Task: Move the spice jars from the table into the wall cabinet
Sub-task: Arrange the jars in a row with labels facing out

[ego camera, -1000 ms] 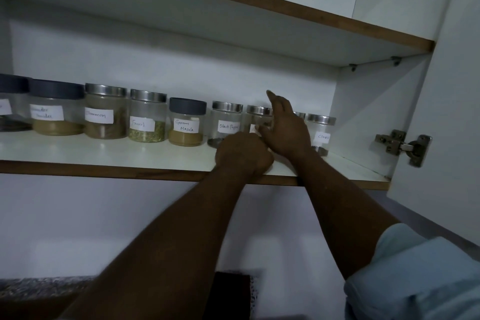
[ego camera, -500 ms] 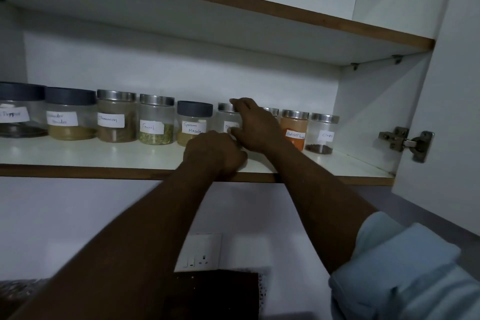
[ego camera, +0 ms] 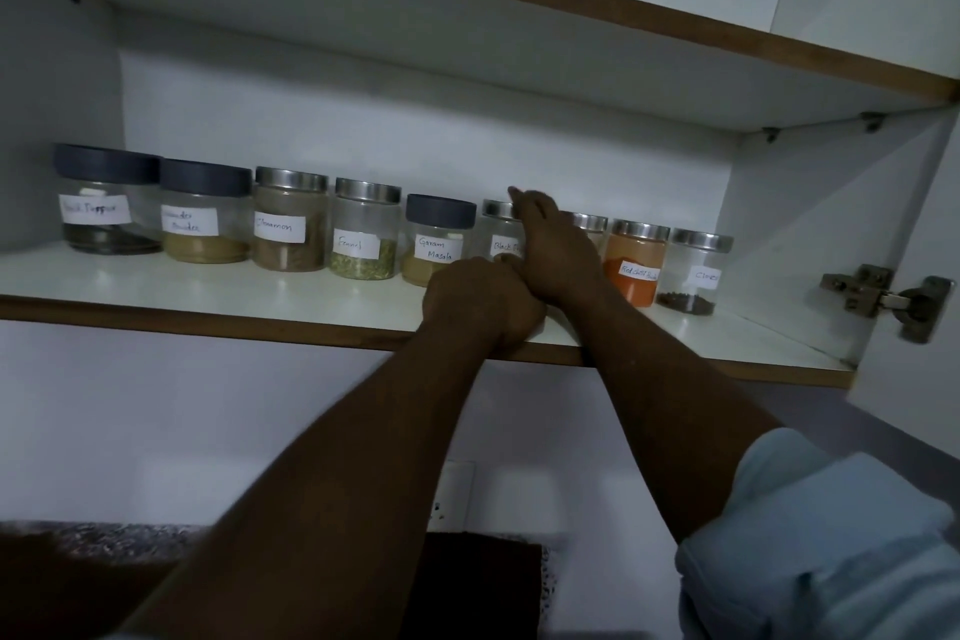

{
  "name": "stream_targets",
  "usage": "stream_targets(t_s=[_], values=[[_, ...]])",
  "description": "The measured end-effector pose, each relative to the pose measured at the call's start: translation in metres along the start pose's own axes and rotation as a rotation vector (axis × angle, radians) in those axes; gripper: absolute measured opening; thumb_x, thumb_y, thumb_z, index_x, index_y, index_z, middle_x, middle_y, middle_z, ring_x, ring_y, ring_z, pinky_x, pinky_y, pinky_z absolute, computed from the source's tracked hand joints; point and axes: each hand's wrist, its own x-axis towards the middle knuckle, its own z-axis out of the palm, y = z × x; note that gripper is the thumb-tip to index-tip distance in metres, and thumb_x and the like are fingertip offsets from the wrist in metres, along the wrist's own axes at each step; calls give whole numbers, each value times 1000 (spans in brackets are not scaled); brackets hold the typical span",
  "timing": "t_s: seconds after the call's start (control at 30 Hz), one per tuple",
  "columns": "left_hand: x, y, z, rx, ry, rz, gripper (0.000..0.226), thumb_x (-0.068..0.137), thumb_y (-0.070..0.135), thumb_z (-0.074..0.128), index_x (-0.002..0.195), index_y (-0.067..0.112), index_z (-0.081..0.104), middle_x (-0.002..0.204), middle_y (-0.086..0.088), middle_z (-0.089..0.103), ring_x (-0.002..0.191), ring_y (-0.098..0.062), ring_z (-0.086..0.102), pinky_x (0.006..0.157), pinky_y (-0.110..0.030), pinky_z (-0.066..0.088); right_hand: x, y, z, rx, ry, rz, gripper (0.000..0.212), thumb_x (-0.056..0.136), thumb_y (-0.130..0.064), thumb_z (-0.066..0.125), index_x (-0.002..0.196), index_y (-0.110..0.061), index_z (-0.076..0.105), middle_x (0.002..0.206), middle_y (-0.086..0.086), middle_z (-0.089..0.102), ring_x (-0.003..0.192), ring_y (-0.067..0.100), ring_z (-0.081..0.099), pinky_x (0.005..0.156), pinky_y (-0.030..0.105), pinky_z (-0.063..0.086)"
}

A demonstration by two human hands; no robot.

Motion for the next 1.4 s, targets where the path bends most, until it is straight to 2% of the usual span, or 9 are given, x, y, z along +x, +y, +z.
stream_targets(t_s=[0.07, 0.2, 0.37, 0.5, 0.73, 1.03, 1.17, 1.27, 1.4], values=[[-2, -5, -5, -49, -16, -13, 41, 86, 48, 57, 112, 19, 70, 107, -5, 72, 100, -27, 66, 85, -39, 53, -4, -2, -4, 53, 72, 41, 96, 86, -39, 76, 162, -22, 19, 167, 8, 22, 133, 32, 52, 101, 45, 50], [-5, -48, -22, 28, -65, -33, 39, 86, 54, 60, 94, 19, 74, 101, -6, 73, 92, -25, 65, 83, -38, 55, -10, -10, -14, 69, 216, -18, 79, 90, -39, 70, 157, -16, 33, 160, 9, 37, 126, 30, 58, 97, 41, 52], [-12, -93, -41, 131, -82, -37, 56, 88, 66, 52, 119, 23, 73, 120, -6, 70, 110, -26, 62, 89, -37, 51, -2, -46, -11, 54, 116, -142, 75, 88, -43, 71, 152, -19, 41, 155, 3, 42, 123, 26, 58, 95, 43, 55], [-14, -92, -38, 140, -59, -33, 53, 88, 62, 48, 116, 25, 73, 120, -6, 69, 109, -27, 62, 86, -36, 48, 11, -72, 0, -15, -4, -135, 73, 87, -44, 71, 150, -19, 42, 148, 5, 47, 120, 32, 58, 93, 42, 52], [-9, -95, -31, 112, -24, -62, 54, 85, 61, 50, 114, 21, 71, 120, -7, 69, 111, -28, 63, 86, -37, 46, 25, -81, 12, -58, -41, -70, 62, 87, -37, 70, 140, -15, 48, 132, 11, 57, 110, 35, 60, 85, 39, 50], [-14, -94, -35, 45, 25, -37, 43, 85, 52, 56, 104, 17, 71, 108, -8, 70, 103, -29, 64, 83, -39, 50, 19, -81, 14, 51, 44, -55, 84, 88, -42, 71, 157, -16, 31, 155, 10, 42, 128, 33, 53, 100, 43, 47], [-20, -109, -47, 8, 41, -98, 28, 82, 46, 61, 84, 19, 68, 95, -6, 71, 86, -24, 64, 77, -35, 52, 11, -89, 3, 88, 185, -105, 72, 89, -38, 70, 151, -13, 43, 150, 9, 49, 124, 29, 58, 94, 40, 51], [-28, -139, -63, 29, 0, -147, 32, 84, 47, 62, 93, 19, 75, 94, -5, 72, 88, -24, 65, 83, -39, 57, 9, -106, 2, 96, 175, -170, 67, 89, -38, 71, 147, -15, 48, 148, 6, 51, 119, 25, 61, 92, 36, 52], [-34, -163, -75, 74, -16, -146, 37, 87, 48, 60, 104, 19, 75, 99, -5, 72, 93, -24, 66, 87, -40, 57, 18, -135, 8, 82, 121, -182, 70, 89, -43, 70, 149, -17, 46, 153, 3, 44, 117, 24, 62, 94, 42, 54]])
